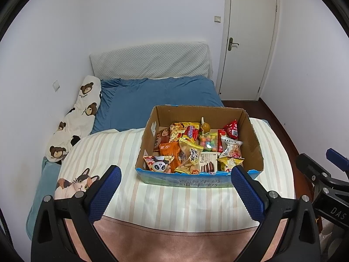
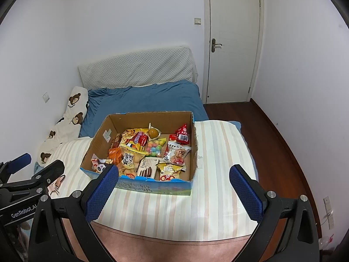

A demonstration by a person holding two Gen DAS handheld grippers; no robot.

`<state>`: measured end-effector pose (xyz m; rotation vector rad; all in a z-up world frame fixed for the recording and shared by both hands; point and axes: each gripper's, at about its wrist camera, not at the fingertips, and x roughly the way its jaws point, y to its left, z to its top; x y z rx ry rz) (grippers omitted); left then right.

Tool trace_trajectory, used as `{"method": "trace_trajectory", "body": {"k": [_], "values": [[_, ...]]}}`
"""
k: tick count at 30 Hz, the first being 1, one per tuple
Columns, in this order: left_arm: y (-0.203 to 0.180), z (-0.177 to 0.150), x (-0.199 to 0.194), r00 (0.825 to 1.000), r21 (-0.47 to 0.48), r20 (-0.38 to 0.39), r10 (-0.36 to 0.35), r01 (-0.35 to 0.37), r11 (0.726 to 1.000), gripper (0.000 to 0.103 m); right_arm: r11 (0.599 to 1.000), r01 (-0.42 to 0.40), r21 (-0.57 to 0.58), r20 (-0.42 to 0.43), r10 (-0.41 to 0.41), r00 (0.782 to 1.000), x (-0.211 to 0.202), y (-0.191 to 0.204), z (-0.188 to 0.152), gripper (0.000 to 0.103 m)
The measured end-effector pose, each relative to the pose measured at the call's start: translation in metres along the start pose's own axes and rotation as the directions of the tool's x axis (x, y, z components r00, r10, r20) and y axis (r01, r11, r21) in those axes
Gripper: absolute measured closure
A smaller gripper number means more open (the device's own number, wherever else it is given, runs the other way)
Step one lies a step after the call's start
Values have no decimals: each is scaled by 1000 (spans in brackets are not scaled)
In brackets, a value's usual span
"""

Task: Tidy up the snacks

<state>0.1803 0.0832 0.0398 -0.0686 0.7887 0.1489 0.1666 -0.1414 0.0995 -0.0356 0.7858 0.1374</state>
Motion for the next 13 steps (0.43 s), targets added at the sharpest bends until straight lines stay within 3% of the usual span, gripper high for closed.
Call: {"method": "trace_trajectory", "body": {"k": [13], "values": [[0, -1, -2, 1000, 1, 7, 4, -4, 1000, 0, 1000, 3, 4, -2, -3, 1000, -2, 0, -1, 0]]}}
